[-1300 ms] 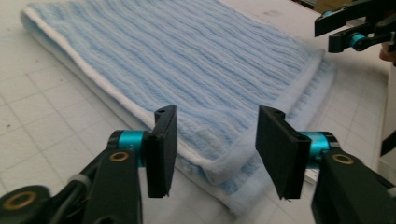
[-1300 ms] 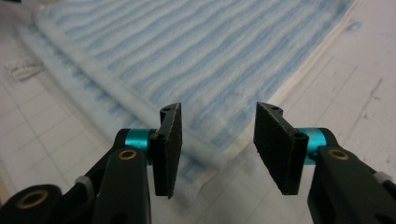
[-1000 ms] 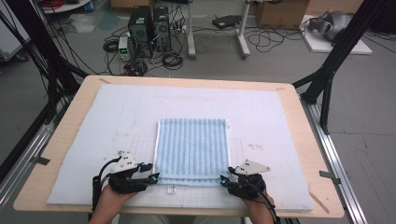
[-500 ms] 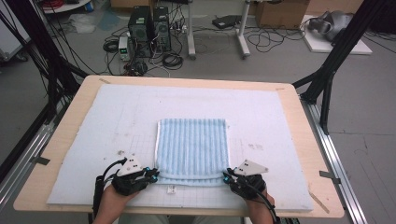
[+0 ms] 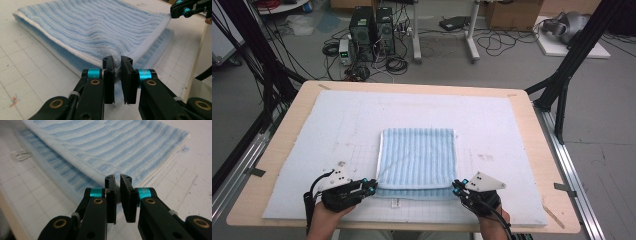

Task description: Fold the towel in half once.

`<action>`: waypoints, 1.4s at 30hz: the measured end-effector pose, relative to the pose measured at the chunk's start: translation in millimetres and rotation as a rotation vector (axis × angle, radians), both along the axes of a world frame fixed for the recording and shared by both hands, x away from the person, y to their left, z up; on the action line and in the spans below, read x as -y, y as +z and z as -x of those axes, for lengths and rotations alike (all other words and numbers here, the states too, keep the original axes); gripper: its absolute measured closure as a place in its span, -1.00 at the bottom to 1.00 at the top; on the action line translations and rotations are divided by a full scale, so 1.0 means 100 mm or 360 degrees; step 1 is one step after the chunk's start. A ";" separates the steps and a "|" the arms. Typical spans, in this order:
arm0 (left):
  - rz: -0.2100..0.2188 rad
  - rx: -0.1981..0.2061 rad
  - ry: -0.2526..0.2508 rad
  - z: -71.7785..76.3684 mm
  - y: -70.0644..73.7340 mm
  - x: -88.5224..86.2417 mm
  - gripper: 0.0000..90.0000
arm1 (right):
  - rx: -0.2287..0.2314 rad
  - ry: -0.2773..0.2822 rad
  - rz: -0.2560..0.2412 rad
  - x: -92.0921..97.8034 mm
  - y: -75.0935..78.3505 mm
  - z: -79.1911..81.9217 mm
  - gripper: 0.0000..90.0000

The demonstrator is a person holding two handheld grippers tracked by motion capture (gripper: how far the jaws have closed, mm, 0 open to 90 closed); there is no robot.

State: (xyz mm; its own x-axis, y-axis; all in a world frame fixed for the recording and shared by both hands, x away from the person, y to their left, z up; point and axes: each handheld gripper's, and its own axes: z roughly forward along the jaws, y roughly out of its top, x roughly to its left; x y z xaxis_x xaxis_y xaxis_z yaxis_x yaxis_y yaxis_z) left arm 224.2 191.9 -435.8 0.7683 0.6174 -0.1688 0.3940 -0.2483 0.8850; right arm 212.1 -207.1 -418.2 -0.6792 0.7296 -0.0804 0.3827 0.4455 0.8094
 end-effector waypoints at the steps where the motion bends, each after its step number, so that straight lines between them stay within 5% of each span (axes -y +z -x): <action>1: -0.0006 0.0000 0.0003 0.02 0.00 0.00 0.80 | -0.0002 0.0004 0.0003 0.00 0.01 0.03 0.86; 5: -0.0061 -0.0008 -0.0003 0.08 -0.03 0.01 0.79 | -0.0001 0.0020 0.0043 -0.02 0.00 0.12 0.86; 10: -0.0154 -0.0094 -0.0005 0.06 -0.14 0.06 0.73 | -0.0071 0.0021 0.0056 -0.01 -0.16 0.12 0.85; 13: -0.0109 -0.0089 0.0096 0.05 -0.12 0.03 0.17 | -0.0122 0.0002 0.0003 0.01 -0.23 0.11 0.53; 14: -0.0056 -0.0059 0.0122 0.04 -0.09 -0.01 0.16 | -0.0117 -0.0024 -0.0022 0.03 -0.22 0.12 0.35; 17: 0.0062 0.0013 0.0202 -0.04 0.01 -0.06 0.16 | -0.0047 -0.0164 -0.0118 0.10 -0.16 0.09 0.21; 19: 0.0072 0.0023 0.0183 -0.13 0.05 -0.03 0.25 | -0.0020 -0.0207 -0.0160 0.10 -0.12 0.02 0.23; 23: -0.0011 -0.0070 0.0139 -0.28 0.00 0.15 0.47 | -0.0054 -0.0145 -0.0108 -0.04 -0.13 -0.16 0.32; 28: -0.0174 -0.0167 0.0164 -0.34 -0.13 0.30 0.65 | -0.0149 -0.0125 0.0056 -0.16 -0.29 -0.24 0.38; 36: -0.0307 -0.0080 0.0244 -0.27 -0.16 0.35 0.82 | -0.0127 -0.0155 -0.0014 -0.04 -0.34 -0.16 0.36; 40: -0.0255 -0.0116 0.0269 -0.26 -0.16 0.31 0.82 | -0.0128 -0.0161 -0.0013 -0.04 -0.33 -0.13 0.36; 42: -0.0182 -0.0150 0.0262 -0.27 -0.15 0.25 0.63 | -0.0135 -0.0149 -0.0019 -0.03 -0.31 -0.12 0.27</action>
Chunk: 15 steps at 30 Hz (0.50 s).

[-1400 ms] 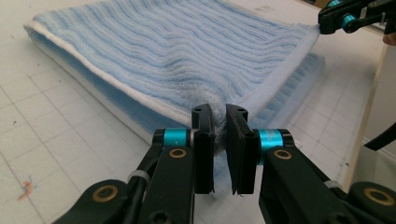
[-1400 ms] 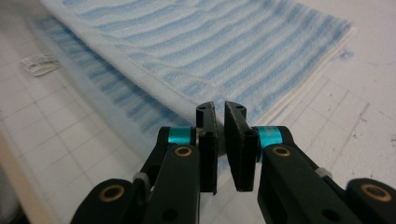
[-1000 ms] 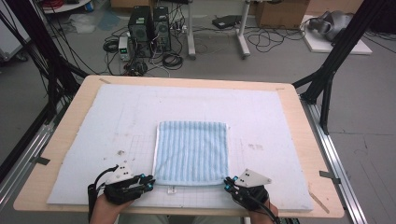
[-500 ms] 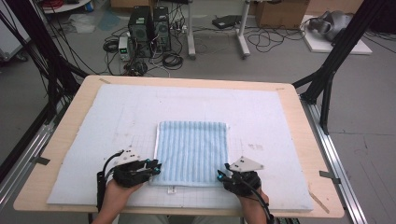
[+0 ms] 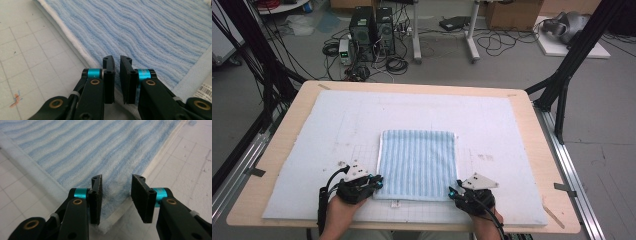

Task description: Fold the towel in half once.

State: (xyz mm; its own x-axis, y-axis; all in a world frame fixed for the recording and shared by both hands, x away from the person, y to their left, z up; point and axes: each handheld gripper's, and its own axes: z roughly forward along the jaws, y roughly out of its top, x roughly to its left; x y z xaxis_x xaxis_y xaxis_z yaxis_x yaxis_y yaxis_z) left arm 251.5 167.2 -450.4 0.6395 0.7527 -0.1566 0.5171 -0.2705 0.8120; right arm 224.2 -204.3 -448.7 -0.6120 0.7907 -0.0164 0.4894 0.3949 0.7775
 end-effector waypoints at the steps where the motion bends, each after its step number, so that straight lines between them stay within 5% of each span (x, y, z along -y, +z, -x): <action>1: 0.0038 0.0012 0.0016 -0.01 0.01 -0.05 0.44 | -0.0001 -0.0008 -0.0019 0.01 0.02 0.01 0.18; 4: 0.0224 0.0058 0.0047 -0.06 0.07 -0.22 0.25 | 0.0074 -0.0040 -0.0101 0.09 0.09 0.01 -0.07; 8: 0.0352 0.0151 0.0039 -0.12 0.15 -0.32 0.01 | 0.0097 -0.0102 -0.0150 0.21 0.18 -0.07 -0.32; 15: 0.0392 0.0241 -0.0013 -0.23 0.30 -0.35 -0.11 | 0.0118 -0.0126 -0.0186 0.29 0.28 -0.24 -0.46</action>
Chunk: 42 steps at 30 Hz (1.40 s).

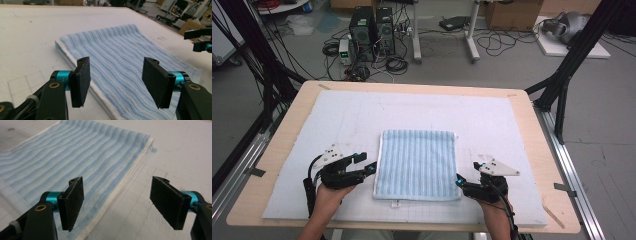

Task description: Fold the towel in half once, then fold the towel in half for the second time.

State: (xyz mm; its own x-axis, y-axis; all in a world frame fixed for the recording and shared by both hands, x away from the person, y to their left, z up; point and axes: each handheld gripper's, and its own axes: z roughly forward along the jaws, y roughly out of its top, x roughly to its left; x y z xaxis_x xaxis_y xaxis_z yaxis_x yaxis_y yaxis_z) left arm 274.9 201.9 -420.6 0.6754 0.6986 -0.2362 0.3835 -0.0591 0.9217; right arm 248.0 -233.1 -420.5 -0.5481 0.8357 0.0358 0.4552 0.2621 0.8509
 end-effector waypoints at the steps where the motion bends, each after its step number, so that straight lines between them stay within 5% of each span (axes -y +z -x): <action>1: 0.0004 0.0010 -0.0004 -0.01 0.01 -0.01 -0.12 | 0.0000 -0.0012 -0.0004 0.00 0.01 -0.02 -0.53; 6: -0.0013 0.0053 0.0073 -0.06 0.07 -0.06 -0.65 | 0.0073 0.0034 0.0060 -0.01 0.08 -0.08 -0.69; 13: 0.0005 0.0087 0.0095 -0.09 0.12 -0.08 -0.65 | 0.0091 0.0009 0.0045 0.06 0.17 -0.22 -0.75; 23: 0.0000 0.0104 0.0057 -0.12 0.19 -0.01 -0.64 | 0.0125 0.0027 0.0026 0.14 0.28 -0.16 -0.75; 32: -0.0005 0.0094 0.0059 -0.21 0.24 0.03 -0.64 | 0.0100 0.0022 0.0008 0.17 0.24 -0.26 -0.75; 38: -0.0035 0.0079 0.0044 -0.29 0.20 0.09 -0.64 | 0.0078 0.0041 -0.0043 0.15 0.25 -0.35 -0.75; 42: -0.0170 0.0137 0.0123 -0.39 0.25 0.12 -0.60 | 0.0064 0.0066 -0.0034 0.12 0.24 -0.39 -0.75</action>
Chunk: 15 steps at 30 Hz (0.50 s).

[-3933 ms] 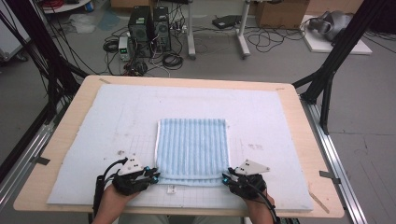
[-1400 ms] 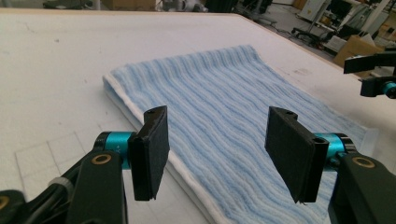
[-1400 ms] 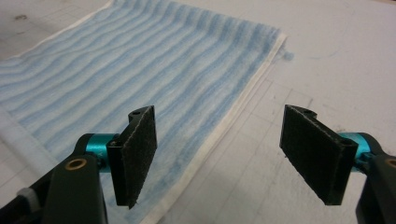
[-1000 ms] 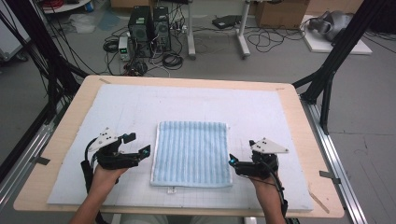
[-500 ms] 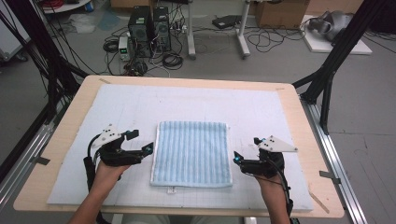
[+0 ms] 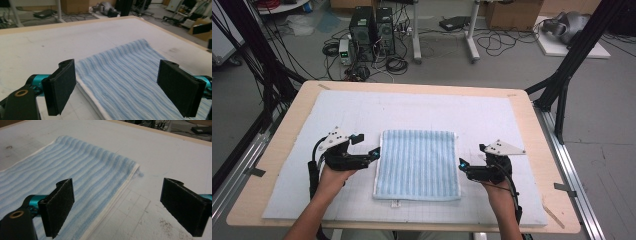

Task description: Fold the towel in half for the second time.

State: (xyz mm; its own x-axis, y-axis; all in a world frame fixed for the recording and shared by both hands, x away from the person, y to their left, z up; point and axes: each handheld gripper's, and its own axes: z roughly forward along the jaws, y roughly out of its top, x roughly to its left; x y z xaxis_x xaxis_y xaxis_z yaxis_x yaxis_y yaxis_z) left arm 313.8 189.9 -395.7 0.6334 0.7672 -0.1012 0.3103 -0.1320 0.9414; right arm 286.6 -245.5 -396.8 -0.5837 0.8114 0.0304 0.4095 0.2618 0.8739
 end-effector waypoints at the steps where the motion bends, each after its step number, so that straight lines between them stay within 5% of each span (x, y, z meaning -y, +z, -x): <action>1: -0.0047 0.0014 0.0017 -0.03 0.01 0.02 -0.54 | -0.0008 0.0002 -0.0001 0.00 -0.01 0.00 -0.75; 9: -0.0158 -0.0025 0.0026 -0.39 0.02 0.13 -0.42 | -0.0029 0.0019 0.0002 0.01 -0.05 0.02 -0.75; 12: -0.0204 -0.0035 -0.0012 -0.52 -0.04 0.16 -0.23 | -0.0033 0.0017 -0.0003 0.03 -0.04 0.03 -0.75; 15: -0.0233 -0.0075 0.0042 -0.62 -0.13 0.18 -0.14 | -0.0030 0.0017 -0.0010 0.05 -0.05 0.04 -0.75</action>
